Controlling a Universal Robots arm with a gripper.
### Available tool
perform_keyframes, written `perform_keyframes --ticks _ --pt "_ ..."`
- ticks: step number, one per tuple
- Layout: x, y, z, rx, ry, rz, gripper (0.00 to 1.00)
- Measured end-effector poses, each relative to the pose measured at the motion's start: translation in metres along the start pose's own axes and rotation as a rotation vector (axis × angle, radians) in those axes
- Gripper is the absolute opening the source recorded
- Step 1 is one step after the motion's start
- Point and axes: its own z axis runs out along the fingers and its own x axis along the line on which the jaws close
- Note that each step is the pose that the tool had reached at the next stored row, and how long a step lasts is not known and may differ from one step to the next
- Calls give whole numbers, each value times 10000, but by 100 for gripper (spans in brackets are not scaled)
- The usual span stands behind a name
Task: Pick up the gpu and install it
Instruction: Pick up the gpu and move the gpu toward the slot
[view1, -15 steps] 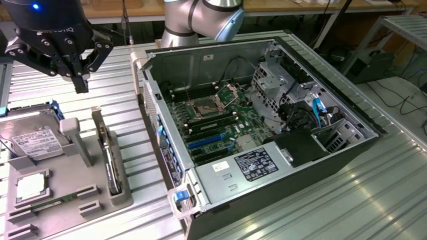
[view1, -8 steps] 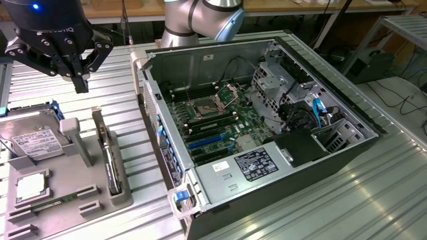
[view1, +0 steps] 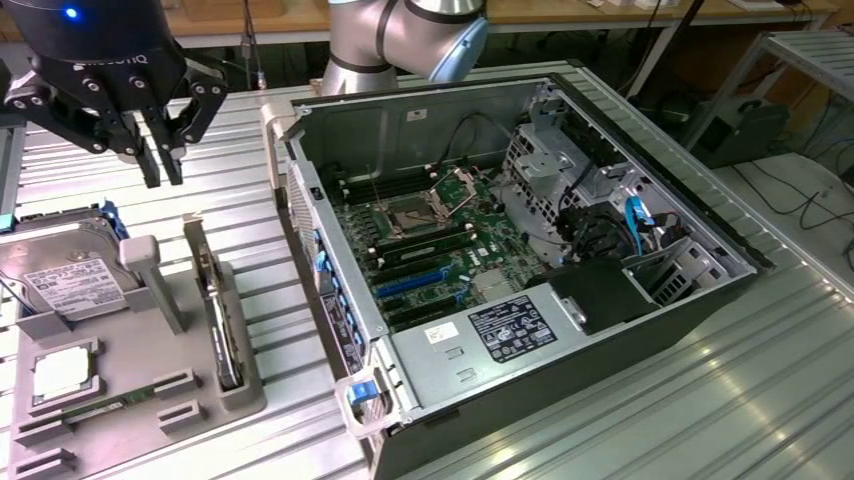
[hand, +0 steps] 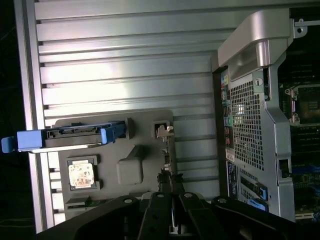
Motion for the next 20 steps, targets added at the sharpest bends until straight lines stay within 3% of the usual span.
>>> perform_keyframes --ticks 4,5,8,11,13,20 --pt "0 0 0 0 0 0 36" --pt "0 0 0 0 0 0 36" --pt "0 0 0 0 0 0 54" --pt "0 -21 0 3 1 0 54" --pt "-6 -74 -2 3 0 0 54" --pt "-33 -442 -9 2 0 -2 54"
